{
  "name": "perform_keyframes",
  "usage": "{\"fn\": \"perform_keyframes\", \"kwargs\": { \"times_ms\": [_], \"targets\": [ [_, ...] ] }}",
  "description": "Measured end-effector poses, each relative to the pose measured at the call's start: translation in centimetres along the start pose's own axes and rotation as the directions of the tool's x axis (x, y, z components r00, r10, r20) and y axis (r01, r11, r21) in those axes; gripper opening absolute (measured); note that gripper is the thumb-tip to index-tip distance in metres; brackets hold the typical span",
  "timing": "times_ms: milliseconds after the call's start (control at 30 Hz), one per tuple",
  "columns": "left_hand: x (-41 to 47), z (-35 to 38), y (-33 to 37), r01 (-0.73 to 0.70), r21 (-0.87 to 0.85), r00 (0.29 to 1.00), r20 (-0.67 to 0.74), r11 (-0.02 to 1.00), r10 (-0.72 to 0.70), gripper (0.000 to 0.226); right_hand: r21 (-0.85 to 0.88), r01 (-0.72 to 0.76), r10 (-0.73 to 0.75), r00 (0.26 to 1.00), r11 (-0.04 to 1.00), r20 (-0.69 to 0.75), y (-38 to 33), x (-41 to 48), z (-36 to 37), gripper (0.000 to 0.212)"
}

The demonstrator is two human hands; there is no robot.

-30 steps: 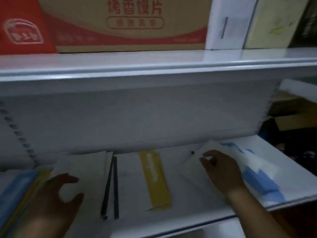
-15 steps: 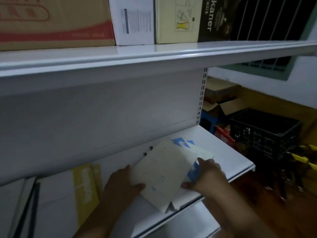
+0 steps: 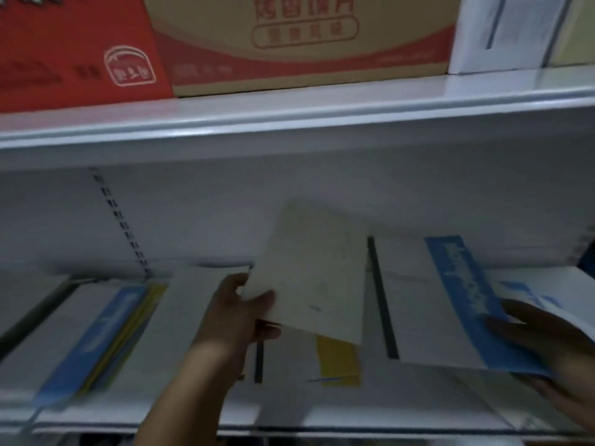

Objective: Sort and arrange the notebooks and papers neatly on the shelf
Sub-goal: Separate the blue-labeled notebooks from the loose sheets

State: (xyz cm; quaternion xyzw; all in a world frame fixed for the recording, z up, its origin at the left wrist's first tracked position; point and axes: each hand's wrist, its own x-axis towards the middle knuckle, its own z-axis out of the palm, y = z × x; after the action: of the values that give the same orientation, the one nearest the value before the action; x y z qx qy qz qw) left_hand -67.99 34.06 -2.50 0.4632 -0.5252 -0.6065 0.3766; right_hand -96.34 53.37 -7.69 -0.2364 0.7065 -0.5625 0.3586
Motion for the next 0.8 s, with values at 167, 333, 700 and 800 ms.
{"fn": "perform_keyframes", "kwargs": {
  "times_ms": [167, 333, 700, 800],
  "targets": [
    [1.9, -8.6, -0.8, 0.045, 0.151, 0.955, -0.298, 0.988, 0.002, 0.028, -0.103, 0.010, 0.010, 0.981, 0.995, 0.196, -1.9, 0.7, 14.2, 0.012],
    [5.2, -14.1, -5.5, 0.208, 0.890, 0.942, -0.294, 0.406, 0.161, 0.074, -0.661, 0.236, -0.173, 0.972, 0.712, 0.160, -0.3, 1.3, 16.9, 0.032],
    [0.7, 11.5, -4.0, -0.411, 0.586, 0.882, 0.448, 0.698, 0.143, 0.050, -0.605, -0.064, -0.366, 0.744, 0.794, -0.559, 3.6, 0.1, -0.7, 0.048],
    [0.9, 17.3, -6.5, -0.407, 0.710, 0.847, 0.529, 0.575, -0.054, 0.076, -0.651, -0.274, -0.196, 0.809, 0.708, -0.554, 5.2, -1.7, -3.7, 0.066]
  ]
}}
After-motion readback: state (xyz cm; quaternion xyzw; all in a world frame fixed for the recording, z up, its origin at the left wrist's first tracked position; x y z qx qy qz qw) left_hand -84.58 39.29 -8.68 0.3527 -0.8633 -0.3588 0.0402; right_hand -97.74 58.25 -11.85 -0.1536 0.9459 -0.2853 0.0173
